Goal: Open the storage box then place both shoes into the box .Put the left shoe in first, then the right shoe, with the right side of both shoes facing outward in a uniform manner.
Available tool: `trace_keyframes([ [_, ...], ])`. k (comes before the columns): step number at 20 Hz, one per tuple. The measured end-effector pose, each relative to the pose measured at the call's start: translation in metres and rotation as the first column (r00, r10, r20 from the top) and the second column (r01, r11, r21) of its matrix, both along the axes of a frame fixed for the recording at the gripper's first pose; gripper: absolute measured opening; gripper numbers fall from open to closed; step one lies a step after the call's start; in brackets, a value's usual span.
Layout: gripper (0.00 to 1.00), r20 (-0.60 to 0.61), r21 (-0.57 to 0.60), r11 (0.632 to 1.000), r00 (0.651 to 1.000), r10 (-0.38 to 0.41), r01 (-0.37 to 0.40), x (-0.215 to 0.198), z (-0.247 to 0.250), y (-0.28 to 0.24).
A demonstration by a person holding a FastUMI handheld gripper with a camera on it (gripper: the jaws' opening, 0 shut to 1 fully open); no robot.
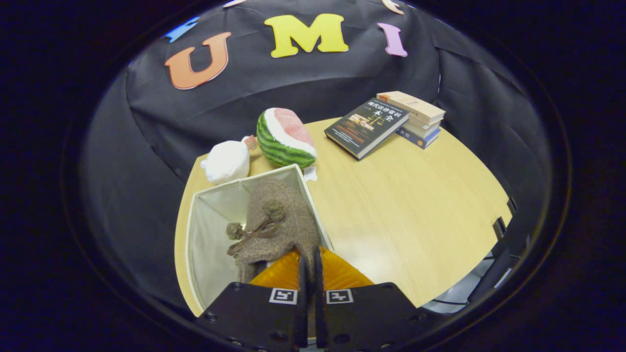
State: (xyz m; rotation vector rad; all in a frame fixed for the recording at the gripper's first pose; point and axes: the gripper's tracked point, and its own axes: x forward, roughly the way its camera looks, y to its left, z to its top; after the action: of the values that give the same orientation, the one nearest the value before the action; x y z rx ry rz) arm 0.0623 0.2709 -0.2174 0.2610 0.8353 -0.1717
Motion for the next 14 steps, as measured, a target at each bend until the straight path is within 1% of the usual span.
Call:
trace_keyframes([
  [1, 0.1, 0.001, 0.006, 1.0, 1.0, 0.003, -0.003, -0.001, -0.001, 0.002],
  [3, 0.13, 0.015, 0.032, 0.999, 1.0, 0.015, -0.015, 0.0, 0.001, 0.008],
  [6, 0.14, 0.081, 0.008, 0.999, 0.996, 0.048, -0.049, 0.007, 0.019, 0.009],
  [7, 0.16, 0.101, 0.004, 0.998, 0.993, 0.063, -0.064, 0.008, 0.024, 0.01],
  [8, 0.2, 0.122, 0.0, 0.997, 0.99, 0.077, -0.077, 0.008, 0.031, 0.01],
  [9, 0.31, 0.146, -0.01, 0.996, 0.985, 0.089, -0.088, 0.008, 0.039, 0.009],
  [10, 0.36, 0.172, -0.025, 0.995, 0.98, 0.102, -0.099, 0.008, 0.048, 0.008],
  [11, 0.51, 0.194, -0.041, 0.993, 0.974, 0.116, -0.11, 0.007, 0.054, 0.005],
  [14, 0.85, 0.258, -0.079, 0.989, 0.956, 0.138, -0.122, 0.0, 0.077, -0.006],
])
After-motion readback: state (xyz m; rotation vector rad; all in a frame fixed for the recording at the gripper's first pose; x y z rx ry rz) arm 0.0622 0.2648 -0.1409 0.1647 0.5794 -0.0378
